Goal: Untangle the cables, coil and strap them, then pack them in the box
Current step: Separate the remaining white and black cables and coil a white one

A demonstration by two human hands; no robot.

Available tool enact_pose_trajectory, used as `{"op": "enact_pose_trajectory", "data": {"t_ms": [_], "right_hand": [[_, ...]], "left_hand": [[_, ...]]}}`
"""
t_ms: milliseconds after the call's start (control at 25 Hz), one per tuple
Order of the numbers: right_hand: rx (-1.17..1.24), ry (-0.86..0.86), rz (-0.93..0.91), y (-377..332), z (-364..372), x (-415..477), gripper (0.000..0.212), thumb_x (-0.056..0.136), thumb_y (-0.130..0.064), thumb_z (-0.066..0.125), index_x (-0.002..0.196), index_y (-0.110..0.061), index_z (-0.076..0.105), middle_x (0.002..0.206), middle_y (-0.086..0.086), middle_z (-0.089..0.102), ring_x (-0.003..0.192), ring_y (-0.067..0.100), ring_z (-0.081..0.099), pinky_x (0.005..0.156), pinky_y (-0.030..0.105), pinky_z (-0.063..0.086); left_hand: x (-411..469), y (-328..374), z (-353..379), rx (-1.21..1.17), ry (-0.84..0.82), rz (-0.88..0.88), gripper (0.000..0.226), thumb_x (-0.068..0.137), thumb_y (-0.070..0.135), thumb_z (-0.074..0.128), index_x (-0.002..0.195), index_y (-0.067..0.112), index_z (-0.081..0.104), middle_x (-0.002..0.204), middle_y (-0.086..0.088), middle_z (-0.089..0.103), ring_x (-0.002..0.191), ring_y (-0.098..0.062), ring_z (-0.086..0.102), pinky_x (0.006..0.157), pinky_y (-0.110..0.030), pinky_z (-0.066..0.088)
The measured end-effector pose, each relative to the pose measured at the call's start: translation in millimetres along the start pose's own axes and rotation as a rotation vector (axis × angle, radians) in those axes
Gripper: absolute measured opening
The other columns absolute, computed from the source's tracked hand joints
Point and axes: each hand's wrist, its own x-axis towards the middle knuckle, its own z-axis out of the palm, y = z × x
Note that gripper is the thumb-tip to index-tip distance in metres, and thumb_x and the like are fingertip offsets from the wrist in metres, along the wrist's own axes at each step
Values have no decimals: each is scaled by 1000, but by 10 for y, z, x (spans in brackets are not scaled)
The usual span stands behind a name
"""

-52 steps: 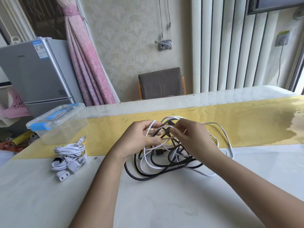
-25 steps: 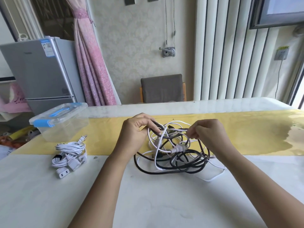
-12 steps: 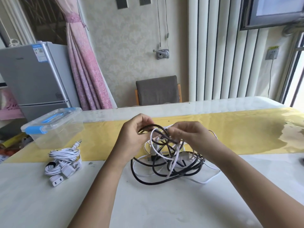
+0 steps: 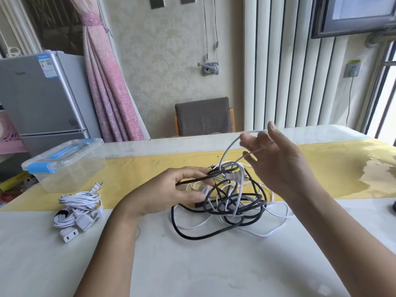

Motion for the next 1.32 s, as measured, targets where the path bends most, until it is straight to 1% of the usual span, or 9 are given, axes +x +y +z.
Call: {"op": "enact_pose_trajectory", "data": {"t_ms": [160,320,520,680,840,960,1080,1200,1320], "right_hand": [[-331,-412,271,-59,9,-107,37,80,-43,64,74,-6,68,46,1,60,32,2,31,48,16,33],[-392,-399,319,-72,60,-144,60,86,-27,44,104,30,50,45,-3,61,27,1,16,38,9,30],[-167,-202,58,84,47,-67,33,89,-19,45,101,-17,75,86,4,74,34,0,33,41,12,28],[-28,-159,-47,-21,-41,-33,25,88,-19,46,72,-21,66,124,-1,63,88,11,60,64,17,46],[-169,-160,28,-146,-75,-36,29,83,-26,49,55,-18,55,80,6,67,38,7,33,40,18,24],[-368,-131,27,-128,-47,-51,30,89,-28,44,75,-15,68,52,6,59,29,3,17,35,17,13],[-426,-139,65,-97,-66,-62,32,90,-25,44,105,-11,69,38,2,41,32,6,15,38,22,7],[-437,-180,79,-27,-58,-64,34,91,-24,44,114,-13,66,38,1,34,37,9,15,45,30,4],[-461,-261,113,29,-31,-79,33,94,-24,43,117,-14,64,41,1,34,40,9,19,45,29,7]], "left_hand": [[98,-4,92,-3,137,-3,26,86,45,58,87,26,77,97,6,73,95,0,62,88,-24,45],[92,-26,150,-10,-94,-149,21,81,21,73,101,13,75,84,-8,74,78,-11,65,71,-19,46],[157,-132,251,-3,-245,-180,58,78,10,74,129,27,53,130,2,61,116,-5,58,96,-21,44],[183,-75,242,-135,79,-71,57,69,33,84,114,45,52,106,2,68,86,-8,66,77,-21,51],[229,-61,213,85,598,110,62,63,28,86,111,43,49,107,9,53,86,-6,60,72,-13,50],[222,-102,178,293,817,76,51,70,6,80,103,31,50,104,9,53,85,-6,59,72,-11,46],[68,-113,-41,394,823,-104,31,78,-2,66,80,29,61,87,10,67,72,-7,65,69,-31,56],[-10,45,-73,415,867,72,25,81,4,69,75,28,68,73,13,69,65,0,61,67,-12,48],[89,152,203,24,530,192,18,80,3,72,79,22,70,75,5,72,72,-5,64,68,-14,50]]}}
